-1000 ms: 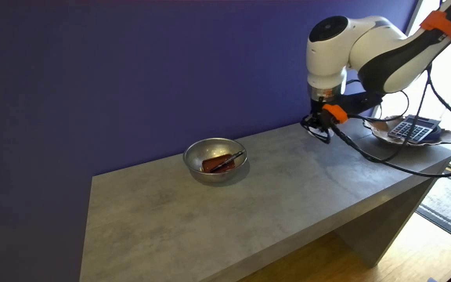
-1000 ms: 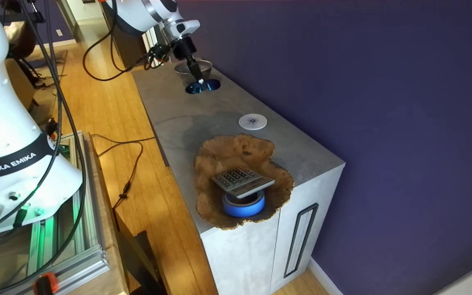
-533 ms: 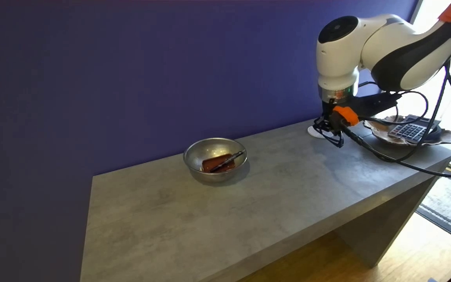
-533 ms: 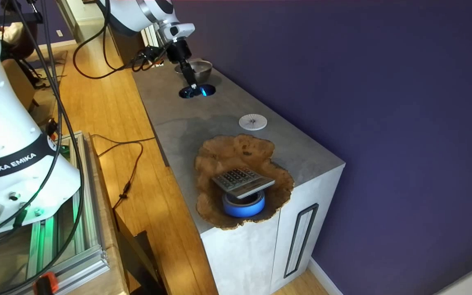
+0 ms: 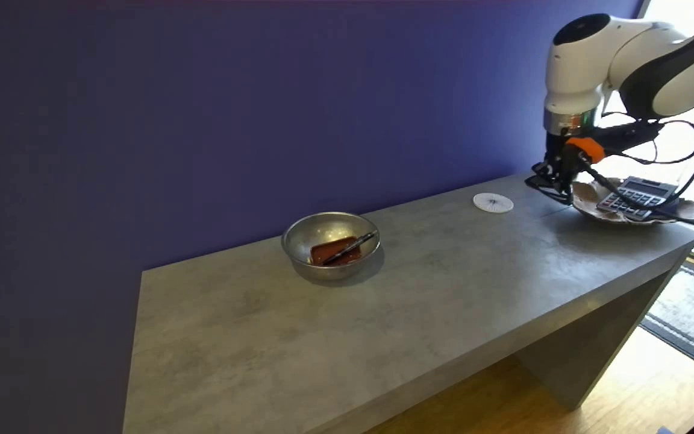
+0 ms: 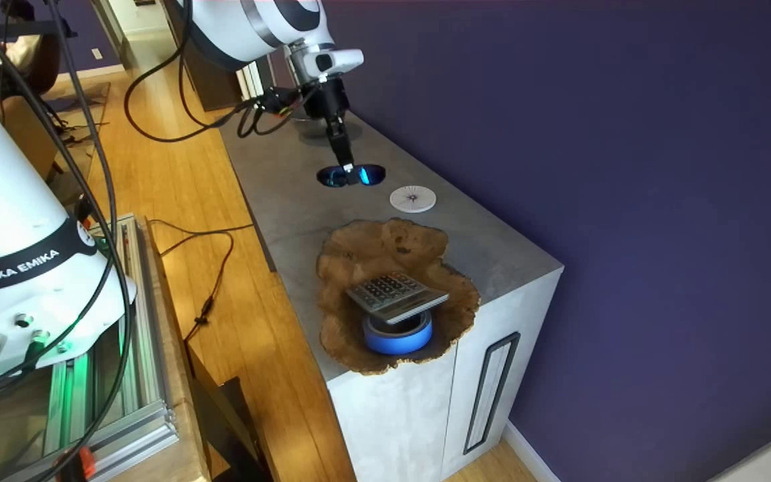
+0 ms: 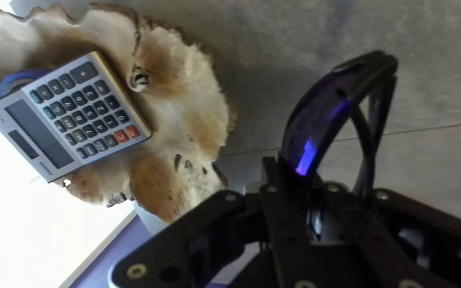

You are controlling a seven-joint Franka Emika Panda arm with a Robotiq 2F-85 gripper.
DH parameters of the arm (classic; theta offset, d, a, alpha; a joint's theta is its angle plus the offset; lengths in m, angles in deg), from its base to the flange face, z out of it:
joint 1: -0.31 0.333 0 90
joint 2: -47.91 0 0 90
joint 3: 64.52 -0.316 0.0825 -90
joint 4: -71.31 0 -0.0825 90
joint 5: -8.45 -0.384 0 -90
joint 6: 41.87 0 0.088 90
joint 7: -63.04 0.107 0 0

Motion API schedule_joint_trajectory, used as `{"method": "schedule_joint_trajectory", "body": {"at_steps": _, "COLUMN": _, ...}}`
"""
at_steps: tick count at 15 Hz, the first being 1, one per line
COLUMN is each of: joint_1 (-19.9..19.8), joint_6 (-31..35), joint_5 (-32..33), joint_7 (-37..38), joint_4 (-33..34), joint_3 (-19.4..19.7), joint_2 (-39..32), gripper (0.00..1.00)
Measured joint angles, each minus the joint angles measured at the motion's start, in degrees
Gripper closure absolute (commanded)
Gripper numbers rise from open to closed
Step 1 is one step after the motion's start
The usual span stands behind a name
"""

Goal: Pick up the sun glasses and put them in the brown bowl

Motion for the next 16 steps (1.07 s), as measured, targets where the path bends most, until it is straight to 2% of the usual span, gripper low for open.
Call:
{"method": "schedule_joint_trajectory", "body": {"at_steps": 3, "joint_1": -5.81, "joint_6": 4.25, "joint_5": 7.06, "joint_7": -0.14, "joint_4": -7.99, "joint_3": 1.04, "joint_2": 7.78, "gripper": 0.96}}
{"method": "schedule_joint_trajectory", "body": {"at_steps": 5, "joint_1": -9.68, "joint_6": 4.3, "joint_5": 11.0, "joint_7": -0.2, "joint_4": -12.91, "joint_3": 1.27, "joint_2": 13.36, "gripper": 0.96}}
{"method": "schedule_joint_trajectory", "body": {"at_steps": 7, "joint_1": -13.48, "joint_6": 3.79, "joint_5": 12.93, "joint_7": 0.07, "joint_4": -16.66, "joint_3": 1.27, "joint_2": 17.81, "gripper": 0.96}}
{"method": "schedule_joint_trajectory", "body": {"at_steps": 9, "joint_1": -16.27, "joint_6": 3.0, "joint_5": 13.4, "joint_7": 1.22, "joint_4": -17.26, "joint_3": 0.98, "joint_2": 19.56, "gripper": 0.96}}
{"method": "schedule_joint_trajectory", "body": {"at_steps": 11, "joint_1": -17.65, "joint_6": 2.21, "joint_5": 13.41, "joint_7": 2.05, "joint_4": -17.16, "joint_3": 0.46, "joint_2": 19.68, "gripper": 0.96}}
{"method": "schedule_joint_trajectory", "body": {"at_steps": 16, "joint_1": -18.02, "joint_6": -1.34, "joint_5": 13.41, "joint_7": 5.16, "joint_4": -16.96, "joint_3": -1.21, "joint_2": 18.12, "gripper": 0.96}}
